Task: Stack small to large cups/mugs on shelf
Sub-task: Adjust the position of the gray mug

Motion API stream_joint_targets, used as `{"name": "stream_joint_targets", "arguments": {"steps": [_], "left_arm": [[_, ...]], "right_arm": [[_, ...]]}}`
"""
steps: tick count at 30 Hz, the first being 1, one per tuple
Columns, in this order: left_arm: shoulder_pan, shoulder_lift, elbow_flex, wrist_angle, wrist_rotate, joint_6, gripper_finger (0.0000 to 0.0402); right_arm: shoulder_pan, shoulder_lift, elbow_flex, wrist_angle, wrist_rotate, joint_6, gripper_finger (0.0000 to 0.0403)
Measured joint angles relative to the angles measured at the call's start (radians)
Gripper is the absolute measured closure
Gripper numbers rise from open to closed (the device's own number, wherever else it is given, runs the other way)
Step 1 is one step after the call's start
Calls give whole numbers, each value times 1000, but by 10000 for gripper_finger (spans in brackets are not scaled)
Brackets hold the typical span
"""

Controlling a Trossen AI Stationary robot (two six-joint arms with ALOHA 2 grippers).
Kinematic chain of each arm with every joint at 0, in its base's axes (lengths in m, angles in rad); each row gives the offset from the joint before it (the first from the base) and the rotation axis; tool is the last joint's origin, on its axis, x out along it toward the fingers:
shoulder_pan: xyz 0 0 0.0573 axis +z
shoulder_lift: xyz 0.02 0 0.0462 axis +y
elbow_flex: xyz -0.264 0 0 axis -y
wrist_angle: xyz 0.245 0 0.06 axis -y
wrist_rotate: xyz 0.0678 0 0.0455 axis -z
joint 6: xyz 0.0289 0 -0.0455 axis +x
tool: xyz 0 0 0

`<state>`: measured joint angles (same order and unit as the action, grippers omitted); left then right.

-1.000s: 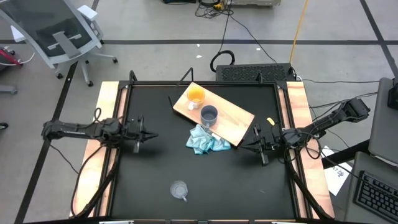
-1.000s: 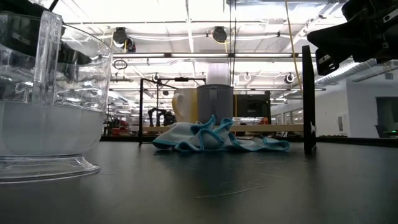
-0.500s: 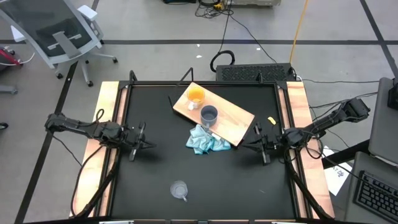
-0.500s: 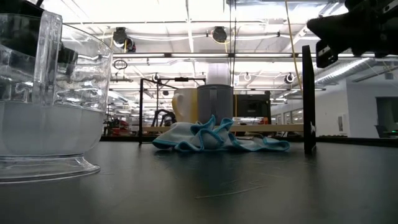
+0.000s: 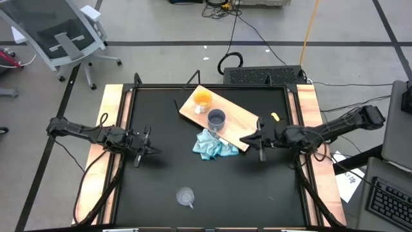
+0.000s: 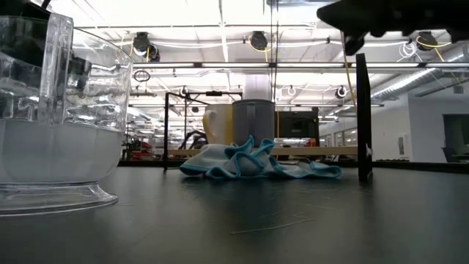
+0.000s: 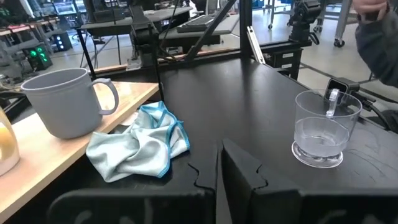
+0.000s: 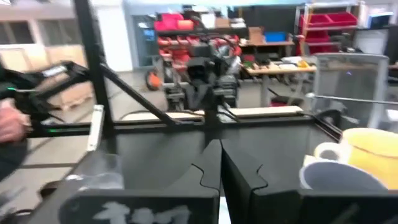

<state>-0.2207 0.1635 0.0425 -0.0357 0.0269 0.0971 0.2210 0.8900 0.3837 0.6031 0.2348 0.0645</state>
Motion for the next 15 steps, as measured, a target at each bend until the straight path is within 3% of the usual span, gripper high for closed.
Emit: {"name": "stream_joint_targets", "arguments": {"steps": [15], "left_arm": [[0,0,0,-15,0,13,378]], "right_arm": [[-205,257,251,-60,-60,0,403]]}}
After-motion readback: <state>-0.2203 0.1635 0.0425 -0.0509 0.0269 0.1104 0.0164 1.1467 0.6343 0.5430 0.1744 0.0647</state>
